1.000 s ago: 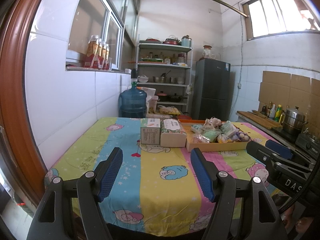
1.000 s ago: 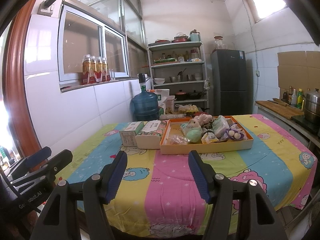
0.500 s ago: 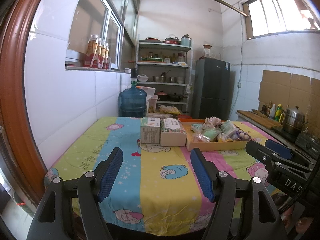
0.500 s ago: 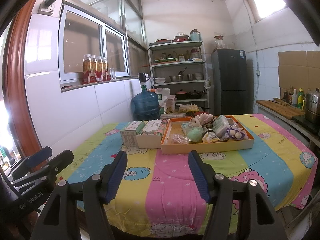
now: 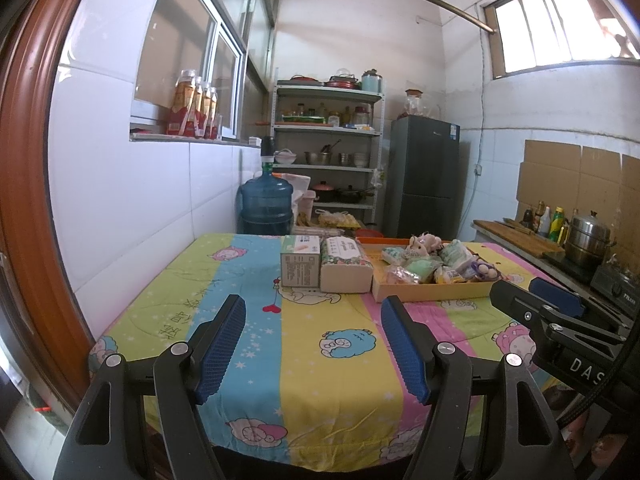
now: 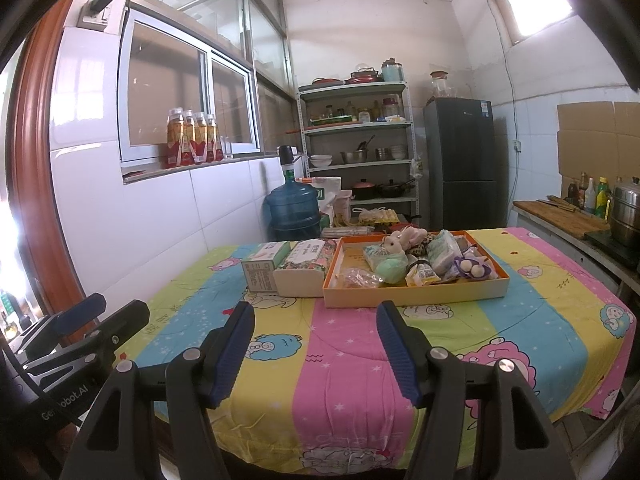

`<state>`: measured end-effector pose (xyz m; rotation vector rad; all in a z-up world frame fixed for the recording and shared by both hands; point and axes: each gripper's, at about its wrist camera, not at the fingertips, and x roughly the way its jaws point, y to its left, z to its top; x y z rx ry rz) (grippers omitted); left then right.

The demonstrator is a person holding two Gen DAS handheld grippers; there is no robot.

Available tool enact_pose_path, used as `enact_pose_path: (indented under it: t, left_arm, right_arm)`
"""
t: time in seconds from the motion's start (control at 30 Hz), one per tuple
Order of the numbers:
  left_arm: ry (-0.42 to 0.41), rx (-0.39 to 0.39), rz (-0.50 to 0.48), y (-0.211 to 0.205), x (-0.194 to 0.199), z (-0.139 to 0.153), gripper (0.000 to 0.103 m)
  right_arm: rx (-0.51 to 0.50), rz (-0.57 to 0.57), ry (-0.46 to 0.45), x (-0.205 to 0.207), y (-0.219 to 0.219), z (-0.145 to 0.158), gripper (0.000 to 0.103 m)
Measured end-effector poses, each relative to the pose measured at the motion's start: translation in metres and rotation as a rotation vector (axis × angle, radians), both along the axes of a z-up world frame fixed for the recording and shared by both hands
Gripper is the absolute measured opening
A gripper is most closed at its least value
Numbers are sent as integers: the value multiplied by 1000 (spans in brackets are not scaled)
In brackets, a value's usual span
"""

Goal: Organize soft objects

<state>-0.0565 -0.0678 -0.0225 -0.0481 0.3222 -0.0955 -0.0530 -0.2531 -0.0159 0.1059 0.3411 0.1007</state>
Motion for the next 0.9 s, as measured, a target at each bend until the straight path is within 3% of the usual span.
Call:
enact_pose_path:
  t: [0.9]
  left_arm:
    - [2,0,9,3,-1,-4,72]
  right_arm:
    - [-2,0,3,-1,6,0,63]
